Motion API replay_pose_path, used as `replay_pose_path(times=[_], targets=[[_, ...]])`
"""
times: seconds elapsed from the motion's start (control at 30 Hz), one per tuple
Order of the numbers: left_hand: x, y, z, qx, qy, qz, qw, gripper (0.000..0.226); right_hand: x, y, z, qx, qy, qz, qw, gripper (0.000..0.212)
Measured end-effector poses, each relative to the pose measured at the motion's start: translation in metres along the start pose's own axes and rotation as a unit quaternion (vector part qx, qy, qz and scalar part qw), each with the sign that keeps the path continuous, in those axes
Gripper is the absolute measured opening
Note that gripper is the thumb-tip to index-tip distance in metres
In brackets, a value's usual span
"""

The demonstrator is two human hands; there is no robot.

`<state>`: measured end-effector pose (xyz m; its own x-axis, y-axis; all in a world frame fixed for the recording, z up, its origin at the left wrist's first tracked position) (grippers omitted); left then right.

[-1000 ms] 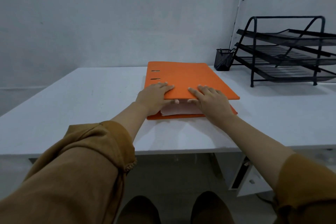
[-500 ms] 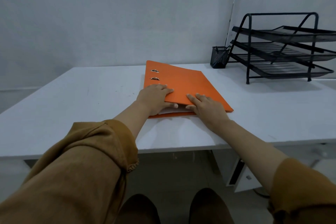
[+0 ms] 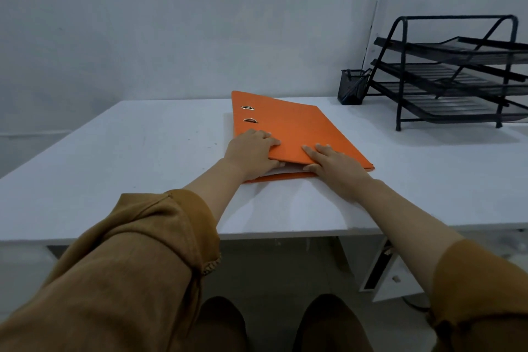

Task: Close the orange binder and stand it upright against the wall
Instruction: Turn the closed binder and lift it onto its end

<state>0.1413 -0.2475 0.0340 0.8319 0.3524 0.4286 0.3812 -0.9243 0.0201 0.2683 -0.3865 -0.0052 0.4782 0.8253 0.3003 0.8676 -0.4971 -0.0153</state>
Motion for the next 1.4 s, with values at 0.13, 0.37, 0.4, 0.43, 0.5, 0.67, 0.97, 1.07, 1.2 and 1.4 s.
replay_pose_path(times=[0.13, 0.37, 0.4, 0.43, 0.5, 0.67, 0.97, 1.07, 1.2, 1.4], targets=[[0.003, -0.008, 0.000, -0.062, -0.009, 0.024, 0.998, 0.055, 0.007, 0.008, -0.001, 0.074, 0.000, 0.029, 0.997, 0.056], [0.015, -0.036, 0.008, -0.227, 0.011, 0.045, 0.973, 0.039, 0.025, 0.026, 0.004, 0.096, 0.025, 0.007, 0.995, 0.055], [0.019, -0.039, 0.010, -0.230, 0.011, 0.050, 0.972, 0.040, 0.028, 0.029, 0.005, 0.099, 0.024, 0.005, 0.995, 0.055], [0.024, -0.041, 0.011, -0.234, 0.012, 0.053, 0.971, 0.041, 0.033, 0.033, 0.006, 0.102, 0.021, 0.006, 0.995, 0.054], [0.032, -0.045, 0.013, -0.243, 0.015, 0.049, 0.969, 0.047, 0.038, 0.037, 0.007, 0.112, 0.013, 0.006, 0.994, 0.054], [0.050, -0.055, 0.023, -0.274, 0.016, 0.022, 0.961, 0.047, 0.045, 0.048, 0.008, 0.136, 0.001, 0.017, 0.991, 0.052], [0.069, -0.078, 0.029, -0.169, -0.001, 0.020, 0.985, 0.044, 0.086, 0.087, -0.006, 0.047, -0.095, 0.080, 0.991, 0.048], [0.078, -0.073, 0.025, -0.220, 0.040, 0.002, 0.975, 0.036, 0.109, 0.077, -0.019, -0.037, -0.136, 0.111, 0.984, 0.048], [0.093, -0.079, 0.027, -0.227, 0.106, -0.055, 0.967, 0.028, 0.136, 0.025, -0.039, 0.004, -0.079, 0.098, 0.992, 0.040], [0.118, -0.093, 0.038, -0.043, -0.007, -0.129, 0.991, 0.043, 0.138, -0.068, -0.014, 0.079, -0.059, 0.073, 0.992, 0.073]])
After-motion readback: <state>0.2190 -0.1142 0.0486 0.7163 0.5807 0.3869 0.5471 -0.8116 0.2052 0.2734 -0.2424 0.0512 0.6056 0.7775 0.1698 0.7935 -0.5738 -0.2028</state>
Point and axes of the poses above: each hand's wrist, its own x-axis towards the middle knuckle, its own z-axis out of the palm, y = z × x, the point moved 2 cm from there along x, towards the middle knuckle, and after that the axes turned 13 degrees about y, right-handed, at the moved point
